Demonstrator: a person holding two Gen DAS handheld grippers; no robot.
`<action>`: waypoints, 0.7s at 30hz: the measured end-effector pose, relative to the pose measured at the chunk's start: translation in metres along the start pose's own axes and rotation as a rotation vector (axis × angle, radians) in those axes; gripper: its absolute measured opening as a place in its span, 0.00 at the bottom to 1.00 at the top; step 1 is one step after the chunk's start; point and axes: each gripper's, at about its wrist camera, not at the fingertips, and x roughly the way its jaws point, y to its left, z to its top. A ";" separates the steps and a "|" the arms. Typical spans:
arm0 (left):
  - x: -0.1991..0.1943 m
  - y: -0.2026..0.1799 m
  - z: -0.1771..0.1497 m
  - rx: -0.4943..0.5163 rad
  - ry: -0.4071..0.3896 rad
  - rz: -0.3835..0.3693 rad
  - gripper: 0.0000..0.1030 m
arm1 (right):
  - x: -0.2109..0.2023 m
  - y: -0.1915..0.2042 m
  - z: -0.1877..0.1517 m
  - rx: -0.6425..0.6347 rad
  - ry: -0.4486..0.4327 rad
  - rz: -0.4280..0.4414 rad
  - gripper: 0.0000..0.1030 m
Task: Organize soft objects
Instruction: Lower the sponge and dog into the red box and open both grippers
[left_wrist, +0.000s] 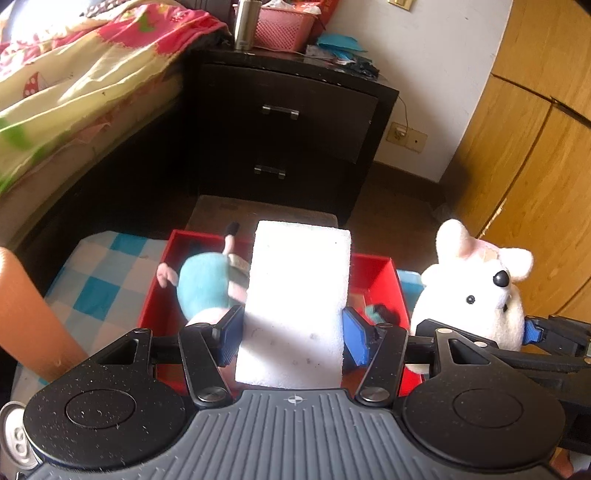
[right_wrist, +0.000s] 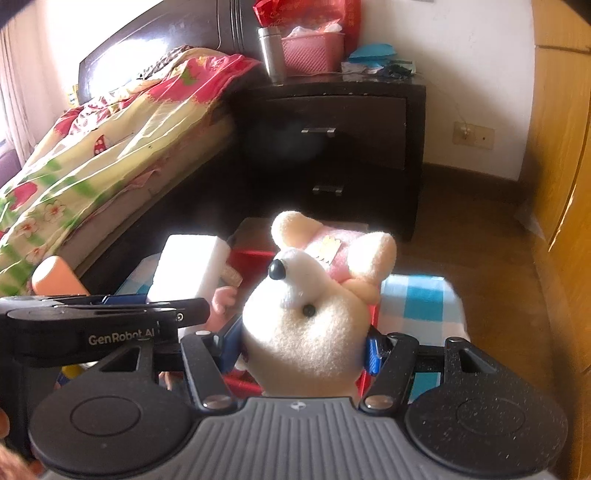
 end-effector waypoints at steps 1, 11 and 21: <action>0.002 0.000 0.002 0.001 -0.003 0.005 0.56 | 0.001 0.001 0.002 -0.007 -0.005 -0.009 0.38; 0.030 0.005 0.014 -0.006 0.008 0.042 0.55 | 0.029 0.003 0.019 -0.049 -0.017 -0.052 0.38; 0.060 0.006 0.010 0.008 0.071 0.086 0.56 | 0.065 -0.002 0.016 -0.061 0.061 -0.110 0.41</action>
